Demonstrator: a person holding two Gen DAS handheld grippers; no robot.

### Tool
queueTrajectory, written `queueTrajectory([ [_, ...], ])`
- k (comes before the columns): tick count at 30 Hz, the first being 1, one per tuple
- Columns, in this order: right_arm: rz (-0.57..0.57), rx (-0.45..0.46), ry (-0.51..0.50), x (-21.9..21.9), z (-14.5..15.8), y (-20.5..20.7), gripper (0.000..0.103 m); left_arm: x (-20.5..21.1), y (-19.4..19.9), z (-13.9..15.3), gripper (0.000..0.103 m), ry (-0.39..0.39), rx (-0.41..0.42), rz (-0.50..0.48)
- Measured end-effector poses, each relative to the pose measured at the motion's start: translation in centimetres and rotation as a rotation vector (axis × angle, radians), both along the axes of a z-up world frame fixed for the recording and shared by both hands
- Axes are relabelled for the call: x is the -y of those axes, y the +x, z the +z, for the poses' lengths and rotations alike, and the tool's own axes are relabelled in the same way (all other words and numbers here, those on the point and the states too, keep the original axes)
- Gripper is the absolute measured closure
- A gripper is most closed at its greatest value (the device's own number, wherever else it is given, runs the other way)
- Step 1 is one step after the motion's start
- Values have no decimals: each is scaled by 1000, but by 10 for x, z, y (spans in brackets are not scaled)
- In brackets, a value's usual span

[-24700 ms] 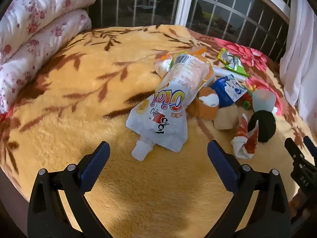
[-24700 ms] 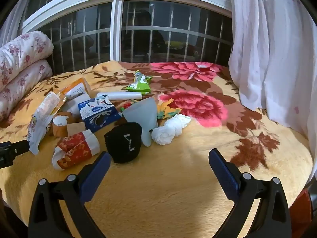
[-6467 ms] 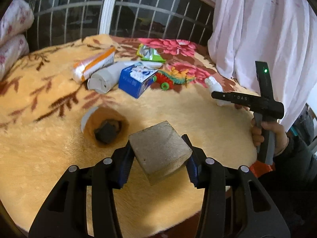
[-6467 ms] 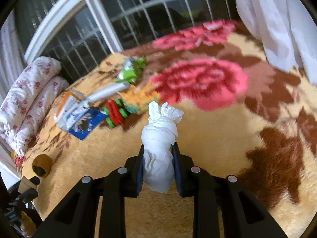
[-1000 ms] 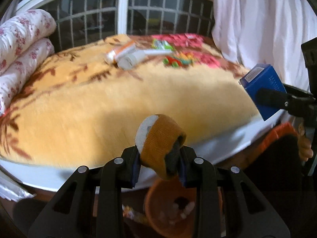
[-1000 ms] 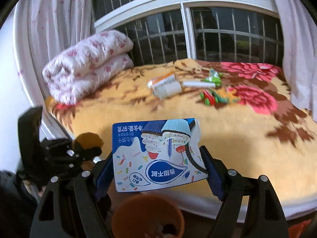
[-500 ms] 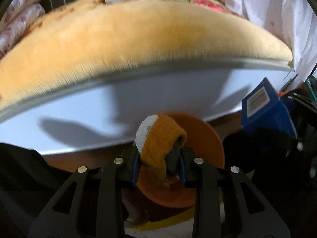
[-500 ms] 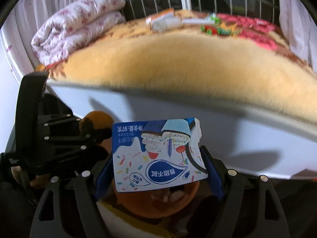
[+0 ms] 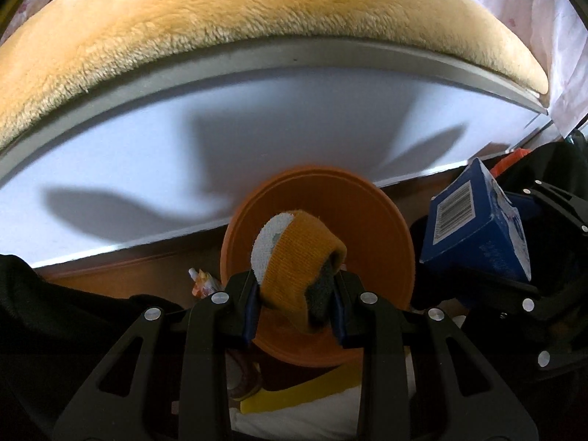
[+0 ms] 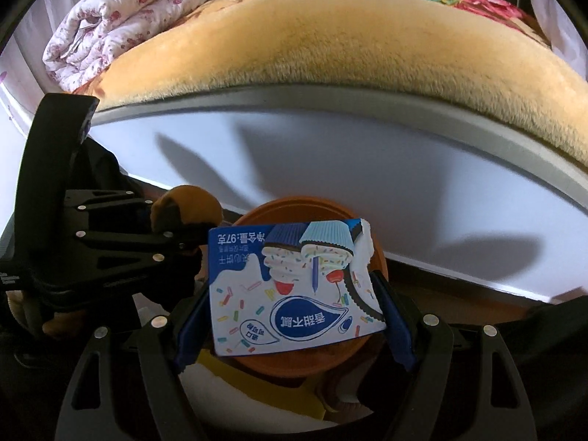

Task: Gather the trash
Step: 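Carry the cup and carton to the orange bin and open both tools, then move both open tools back over the bed to the orange-white wrapper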

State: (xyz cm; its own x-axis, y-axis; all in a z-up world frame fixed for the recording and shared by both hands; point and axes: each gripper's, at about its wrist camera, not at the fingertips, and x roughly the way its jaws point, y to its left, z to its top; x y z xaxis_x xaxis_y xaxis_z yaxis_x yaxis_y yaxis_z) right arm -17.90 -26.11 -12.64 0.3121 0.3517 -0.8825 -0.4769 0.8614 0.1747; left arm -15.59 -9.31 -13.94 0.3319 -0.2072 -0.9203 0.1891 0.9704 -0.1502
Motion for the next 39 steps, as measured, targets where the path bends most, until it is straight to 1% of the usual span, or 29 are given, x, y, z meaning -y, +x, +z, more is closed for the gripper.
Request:
queueTrajectory([
  [2,-2,-4,-6,-1,-1,1,23,3,1,-1,71,-1,-5,-11],
  [3,-5,-7,-12,-1,-2,1,22,4,1,-1,61,4,-9,-15],
  [4,-9,-16,-24,-2,-5,3,21,6,1,-6,47,14,-18,-19],
  [5,-15,-28,-37,-2,-8,4,20,6,1,-7,42,23,-24,-20],
  [6,-21,-37,-44,-4,-9,5,20,6,2,-9,40,30,-29,-20],
  [9,-56,-53,-23,4,-10,7,19,4,3,-13,40,31,-46,-12],
  [11,-81,-50,-1,11,-7,8,16,2,5,-14,40,22,-53,-2],
  [15,-105,-27,16,18,2,8,16,1,5,-12,40,21,-47,7],
  [21,-98,39,13,23,20,5,16,4,4,-8,40,29,-30,15],
  [25,-91,83,22,23,35,13,16,4,2,-4,40,38,-16,18],
  [29,-84,151,42,23,61,30,14,0,1,10,40,57,31,27],
  [32,-81,215,59,24,86,48,10,-6,1,29,33,65,97,39],
  [35,-85,302,54,24,111,72,6,-14,3,56,29,62,180,61],
  [37,-88,380,36,21,127,97,6,-19,10,77,24,65,239,78],
  [38,-87,400,32,20,131,106,6,-21,15,87,24,69,272,83],
  [39,-93,423,24,18,136,125,6,-22,20,95,23,76,294,89],
])
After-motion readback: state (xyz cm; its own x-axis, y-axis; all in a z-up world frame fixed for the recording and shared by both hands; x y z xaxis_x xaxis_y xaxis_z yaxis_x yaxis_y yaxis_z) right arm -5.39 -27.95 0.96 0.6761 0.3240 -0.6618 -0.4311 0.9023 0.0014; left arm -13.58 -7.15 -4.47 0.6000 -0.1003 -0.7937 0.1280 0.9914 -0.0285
